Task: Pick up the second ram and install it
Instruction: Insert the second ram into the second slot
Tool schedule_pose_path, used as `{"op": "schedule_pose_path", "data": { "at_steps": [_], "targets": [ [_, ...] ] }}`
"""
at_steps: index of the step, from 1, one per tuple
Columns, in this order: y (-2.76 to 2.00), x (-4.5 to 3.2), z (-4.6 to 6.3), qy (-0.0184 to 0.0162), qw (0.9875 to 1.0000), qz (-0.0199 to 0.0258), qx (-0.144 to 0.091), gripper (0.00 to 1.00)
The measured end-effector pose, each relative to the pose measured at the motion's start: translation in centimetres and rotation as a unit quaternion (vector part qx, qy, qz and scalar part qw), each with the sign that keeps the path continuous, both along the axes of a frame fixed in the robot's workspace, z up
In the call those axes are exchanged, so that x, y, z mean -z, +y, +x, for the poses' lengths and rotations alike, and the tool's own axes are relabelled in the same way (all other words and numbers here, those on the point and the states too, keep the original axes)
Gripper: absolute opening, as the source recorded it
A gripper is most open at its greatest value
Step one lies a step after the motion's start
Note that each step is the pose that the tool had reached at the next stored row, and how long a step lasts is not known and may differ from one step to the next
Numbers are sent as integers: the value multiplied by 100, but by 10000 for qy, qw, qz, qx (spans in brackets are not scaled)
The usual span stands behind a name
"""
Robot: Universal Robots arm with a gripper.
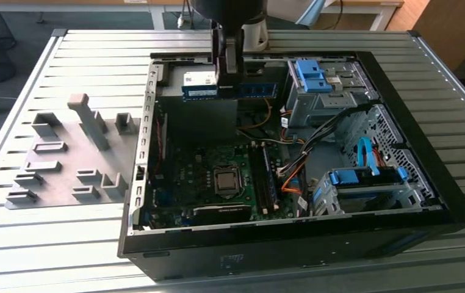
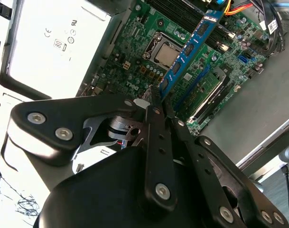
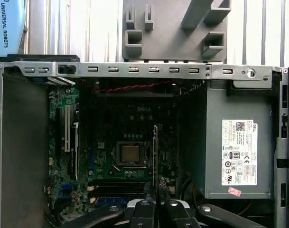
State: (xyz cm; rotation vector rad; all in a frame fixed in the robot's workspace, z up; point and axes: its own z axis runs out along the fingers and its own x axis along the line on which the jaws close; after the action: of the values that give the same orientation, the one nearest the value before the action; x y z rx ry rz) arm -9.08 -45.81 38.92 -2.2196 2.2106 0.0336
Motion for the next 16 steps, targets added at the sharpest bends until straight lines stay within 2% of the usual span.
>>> {"op": "schedule_pose_path", "data": {
  "at_steps": [4,8,11,16],
  "targets": [
    [0,11,1,0,9996,-3,277,14],
    [0,28,0,-1,9979,-7,645,14],
    [0,41,0,-1,9958,-11,914,14],
    [0,60,0,-2,9911,-17,1329,14]
  ]
}}
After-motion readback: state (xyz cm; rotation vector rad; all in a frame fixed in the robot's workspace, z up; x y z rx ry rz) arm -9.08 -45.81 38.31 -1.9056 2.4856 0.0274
